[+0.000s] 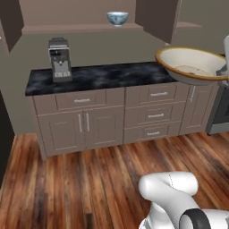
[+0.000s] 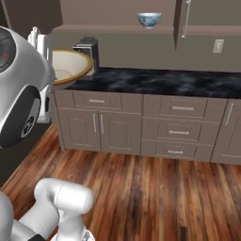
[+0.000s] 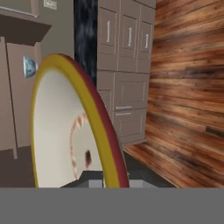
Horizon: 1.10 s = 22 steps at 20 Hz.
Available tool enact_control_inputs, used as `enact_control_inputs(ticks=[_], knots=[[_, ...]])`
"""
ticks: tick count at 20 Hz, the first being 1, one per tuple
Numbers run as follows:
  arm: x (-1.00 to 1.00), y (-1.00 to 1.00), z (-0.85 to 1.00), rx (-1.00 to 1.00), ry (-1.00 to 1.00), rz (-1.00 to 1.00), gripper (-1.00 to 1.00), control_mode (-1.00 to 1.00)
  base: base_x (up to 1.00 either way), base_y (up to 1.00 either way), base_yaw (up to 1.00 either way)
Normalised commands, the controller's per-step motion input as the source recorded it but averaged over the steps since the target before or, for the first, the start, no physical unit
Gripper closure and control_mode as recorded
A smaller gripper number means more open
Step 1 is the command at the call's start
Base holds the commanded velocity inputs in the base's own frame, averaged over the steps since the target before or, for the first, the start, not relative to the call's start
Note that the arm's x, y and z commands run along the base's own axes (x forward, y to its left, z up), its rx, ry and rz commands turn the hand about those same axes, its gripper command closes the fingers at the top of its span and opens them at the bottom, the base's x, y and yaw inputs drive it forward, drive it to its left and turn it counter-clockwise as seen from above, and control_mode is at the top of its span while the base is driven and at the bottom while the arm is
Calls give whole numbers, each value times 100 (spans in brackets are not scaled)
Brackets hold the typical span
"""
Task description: Move the bowls from the cabinet to the plates on the dining table.
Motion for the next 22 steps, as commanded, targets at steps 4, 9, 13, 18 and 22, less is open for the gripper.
enact_control_inputs(ticks=[4, 9, 13, 18, 22], knots=[[0, 0, 0, 0, 0, 0, 100, 100, 0, -40, -14], [0, 0, 0, 0, 0, 0, 100, 100, 0, -17, -21], [0, 0, 0, 0, 0, 0, 100, 100, 0, 0, -25], [0, 0, 0, 0, 0, 0, 100, 100, 0, 0, -25], [0, 0, 0, 0, 0, 0, 100, 100, 0, 0, -25]])
